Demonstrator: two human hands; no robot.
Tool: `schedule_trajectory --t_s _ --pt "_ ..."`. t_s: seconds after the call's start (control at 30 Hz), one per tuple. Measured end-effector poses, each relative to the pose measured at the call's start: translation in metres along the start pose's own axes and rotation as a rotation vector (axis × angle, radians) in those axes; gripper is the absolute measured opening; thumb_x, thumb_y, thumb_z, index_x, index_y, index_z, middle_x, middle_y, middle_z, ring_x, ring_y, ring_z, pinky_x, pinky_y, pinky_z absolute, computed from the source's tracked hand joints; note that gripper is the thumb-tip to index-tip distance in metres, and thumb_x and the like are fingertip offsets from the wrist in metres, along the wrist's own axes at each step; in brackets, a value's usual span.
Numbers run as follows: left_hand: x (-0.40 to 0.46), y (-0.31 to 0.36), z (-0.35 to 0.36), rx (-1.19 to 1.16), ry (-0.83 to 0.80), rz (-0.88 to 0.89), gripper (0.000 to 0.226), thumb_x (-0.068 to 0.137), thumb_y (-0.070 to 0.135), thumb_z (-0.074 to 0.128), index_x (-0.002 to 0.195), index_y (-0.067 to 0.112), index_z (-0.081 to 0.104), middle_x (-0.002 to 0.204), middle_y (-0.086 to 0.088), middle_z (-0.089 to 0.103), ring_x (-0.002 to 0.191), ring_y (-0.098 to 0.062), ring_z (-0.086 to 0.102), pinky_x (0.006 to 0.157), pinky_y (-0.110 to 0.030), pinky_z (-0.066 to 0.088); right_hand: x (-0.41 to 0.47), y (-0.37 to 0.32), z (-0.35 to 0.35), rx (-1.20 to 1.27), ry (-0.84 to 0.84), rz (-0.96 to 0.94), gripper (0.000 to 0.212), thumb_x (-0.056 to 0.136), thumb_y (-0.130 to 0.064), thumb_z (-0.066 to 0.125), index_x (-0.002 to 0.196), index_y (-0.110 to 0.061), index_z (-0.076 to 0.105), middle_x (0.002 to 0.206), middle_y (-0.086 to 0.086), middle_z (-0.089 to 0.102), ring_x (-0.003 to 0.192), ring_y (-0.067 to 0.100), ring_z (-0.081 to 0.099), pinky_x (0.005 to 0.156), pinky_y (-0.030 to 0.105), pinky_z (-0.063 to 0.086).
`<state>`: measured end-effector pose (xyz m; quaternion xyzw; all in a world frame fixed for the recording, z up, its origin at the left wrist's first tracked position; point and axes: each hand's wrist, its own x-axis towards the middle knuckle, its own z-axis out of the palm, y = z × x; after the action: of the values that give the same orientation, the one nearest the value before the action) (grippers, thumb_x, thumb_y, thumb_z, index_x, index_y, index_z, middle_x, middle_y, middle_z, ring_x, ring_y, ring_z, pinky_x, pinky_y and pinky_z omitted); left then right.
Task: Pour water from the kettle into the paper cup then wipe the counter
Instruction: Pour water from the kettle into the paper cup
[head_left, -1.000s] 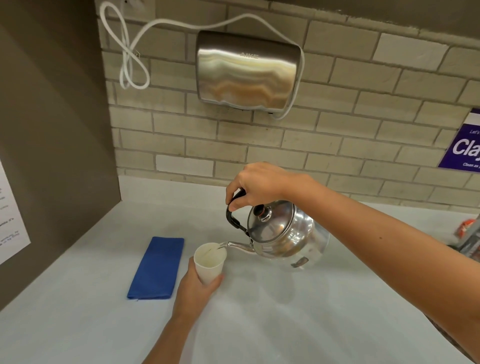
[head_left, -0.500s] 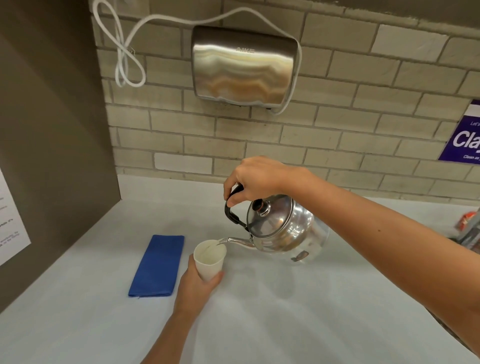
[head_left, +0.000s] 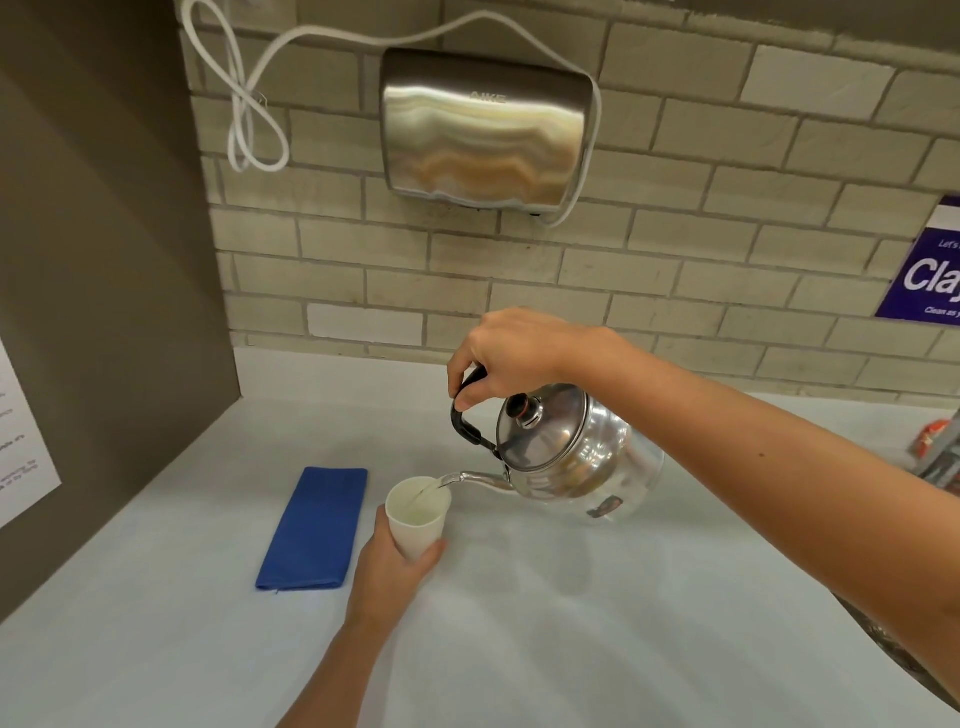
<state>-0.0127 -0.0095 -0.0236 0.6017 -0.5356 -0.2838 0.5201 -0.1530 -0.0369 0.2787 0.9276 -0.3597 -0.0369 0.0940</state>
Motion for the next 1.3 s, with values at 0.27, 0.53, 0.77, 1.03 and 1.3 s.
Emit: schedule_trajectory --t_s 0.27,0.53,0.77,1.03,1.3 --pt "0.000 0.002 0.001 0.015 0.001 -0.010 0.082 0.066 0.037 0.078 0.131 0.022 0.032 0.107 0.007 0.050 0.094 -0.013 0.051 0.076 -0.023 0.042 -0.002 -0.005 -0.005 -0.046 -0.018 -0.025 0.022 0.082 -0.047 0.062 0.097 -0.031 0.068 0.078 -0.006 0.063 0.073 0.013 0.050 0.070 0.039 0.052" --pt "-0.001 0.003 0.001 0.027 0.013 -0.020 0.082 0.065 0.037 0.079 0.130 0.021 0.033 0.106 0.007 0.050 0.093 -0.013 0.050 0.076 -0.024 0.042 0.000 -0.007 -0.007 -0.078 -0.019 -0.061 0.023 0.082 -0.048 0.061 0.096 -0.032 0.068 0.070 -0.009 0.058 0.071 0.013 0.049 0.065 0.034 0.047" --pt "0.000 0.004 0.001 0.020 0.010 -0.028 0.081 0.064 0.037 0.079 0.130 0.022 0.033 0.108 0.006 0.051 0.097 -0.014 0.051 0.078 -0.026 0.044 0.003 -0.008 -0.004 -0.097 -0.008 -0.086 0.021 0.081 -0.048 0.062 0.093 -0.032 0.068 0.058 -0.019 0.045 0.058 0.002 0.042 0.053 0.027 0.034" --pt "0.000 0.002 0.001 0.019 -0.002 -0.039 0.081 0.063 0.040 0.079 0.128 0.026 0.033 0.105 0.008 0.050 0.094 -0.013 0.051 0.076 -0.024 0.043 0.008 -0.011 -0.003 -0.128 0.001 -0.115 0.020 0.081 -0.048 0.062 0.092 -0.034 0.068 0.058 -0.021 0.042 0.056 -0.003 0.036 0.047 0.024 0.024" --pt "0.001 0.002 0.001 0.007 -0.002 -0.029 0.079 0.063 0.041 0.079 0.126 0.030 0.033 0.104 0.012 0.050 0.090 -0.008 0.051 0.071 -0.017 0.041 0.009 -0.011 0.001 -0.105 0.012 -0.127 0.019 0.081 -0.047 0.062 0.092 -0.032 0.069 0.056 -0.023 0.040 0.055 -0.003 0.038 0.047 0.022 0.023"
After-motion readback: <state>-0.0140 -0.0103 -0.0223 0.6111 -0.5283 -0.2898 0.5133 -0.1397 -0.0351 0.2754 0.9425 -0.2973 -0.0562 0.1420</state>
